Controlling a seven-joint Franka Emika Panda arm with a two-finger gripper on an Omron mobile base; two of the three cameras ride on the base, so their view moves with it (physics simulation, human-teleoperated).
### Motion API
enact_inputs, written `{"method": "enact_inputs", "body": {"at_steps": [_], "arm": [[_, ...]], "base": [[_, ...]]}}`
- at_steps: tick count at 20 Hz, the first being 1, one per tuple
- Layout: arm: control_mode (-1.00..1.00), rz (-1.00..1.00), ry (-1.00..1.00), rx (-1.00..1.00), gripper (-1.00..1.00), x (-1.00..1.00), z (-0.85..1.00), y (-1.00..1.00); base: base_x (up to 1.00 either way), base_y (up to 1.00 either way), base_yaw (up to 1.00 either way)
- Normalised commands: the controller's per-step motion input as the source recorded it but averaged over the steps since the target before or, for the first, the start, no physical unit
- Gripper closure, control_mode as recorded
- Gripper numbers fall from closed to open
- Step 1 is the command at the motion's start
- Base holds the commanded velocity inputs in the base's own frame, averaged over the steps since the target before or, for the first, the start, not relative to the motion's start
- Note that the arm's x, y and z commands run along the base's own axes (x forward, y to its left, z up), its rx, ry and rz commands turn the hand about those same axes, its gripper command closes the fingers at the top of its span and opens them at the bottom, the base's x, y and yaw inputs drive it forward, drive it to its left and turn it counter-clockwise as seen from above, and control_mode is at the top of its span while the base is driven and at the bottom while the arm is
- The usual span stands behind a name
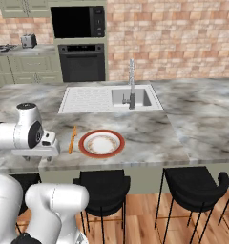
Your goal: Take the fork and place it on the left side of the plate. Then take the spoon and place it on the right side of the plate. Make sure they're directly next to the plate.
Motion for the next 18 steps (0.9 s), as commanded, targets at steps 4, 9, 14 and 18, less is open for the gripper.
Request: {"method": "enact_inputs", "body": {"at_steps": [4,9,14,18], "arm": [[-1.0,0.0,0.0,0.0,-1.0,0.0,0.0,0.0],[-1.0,0.0,0.0,0.0,-1.0,0.0,0.0,0.0],[1.0,0.0,0.0,0.0,-1.0,0.0,0.0,0.0],[1.0,0.0,0.0,0.0,-1.0,0.0,0.0,0.0]], "base": [[0.0,0.0,0.0],[0.0,0.0,0.0],[0.0,0.0,0.0],[0.0,0.0,0.0]]}}
